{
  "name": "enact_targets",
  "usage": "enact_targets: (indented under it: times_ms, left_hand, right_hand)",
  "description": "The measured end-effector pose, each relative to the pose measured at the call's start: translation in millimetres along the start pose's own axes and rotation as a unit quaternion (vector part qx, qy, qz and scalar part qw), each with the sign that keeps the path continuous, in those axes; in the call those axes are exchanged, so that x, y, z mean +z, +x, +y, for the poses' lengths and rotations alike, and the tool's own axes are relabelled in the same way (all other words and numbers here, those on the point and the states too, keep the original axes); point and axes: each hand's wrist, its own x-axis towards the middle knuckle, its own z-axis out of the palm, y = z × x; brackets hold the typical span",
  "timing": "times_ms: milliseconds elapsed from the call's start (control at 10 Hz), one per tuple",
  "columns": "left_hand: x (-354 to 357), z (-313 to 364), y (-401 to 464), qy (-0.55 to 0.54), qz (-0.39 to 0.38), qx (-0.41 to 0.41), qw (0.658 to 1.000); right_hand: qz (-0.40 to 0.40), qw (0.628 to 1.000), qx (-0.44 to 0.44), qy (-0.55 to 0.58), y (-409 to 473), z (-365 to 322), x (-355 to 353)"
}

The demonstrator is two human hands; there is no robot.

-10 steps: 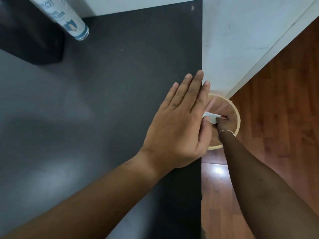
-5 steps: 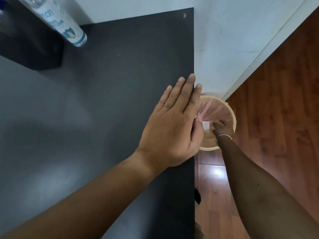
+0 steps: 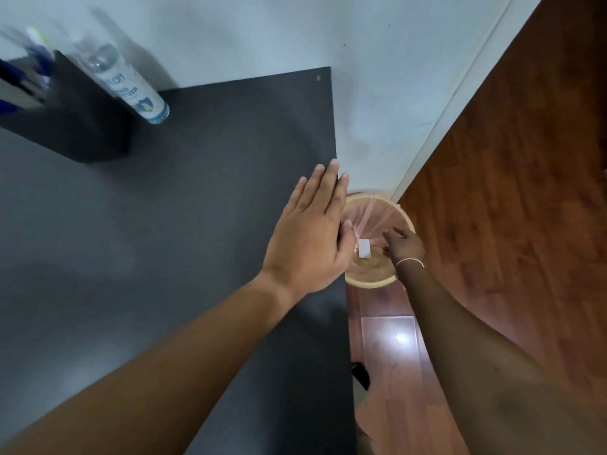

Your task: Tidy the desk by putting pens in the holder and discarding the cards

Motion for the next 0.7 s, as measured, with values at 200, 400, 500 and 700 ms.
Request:
enact_targets:
  times_ms: [200, 400, 500, 700]
  left_hand:
    - [-1.4, 0.2, 0.1, -0.004, -0.045, 0.000, 0.999]
    - [-9.0, 4.0, -2.1, -0.012, -0.073, -0.006, 0.997]
    - [-19.3, 7.3, -1.8, -0.002, -0.119, -0.016, 0.993]
    - [-75.2, 15.6, -8.1, -0.055, -0.202, -0.005, 0.978]
  right_hand:
    - [0.004, 0.999, -0.034, 0.009, -60.8, -26.9, -35.1]
    - [0.006, 0.996, -0.056, 0.072, -133.1, -52.3, -77.4]
    - [-0.005, 0.994, -0.093, 0.056, -167.9, -63.7, -92.0]
    - [0.001, 0.987, -0.161, 0.001, -221.4, -83.5, -100.9]
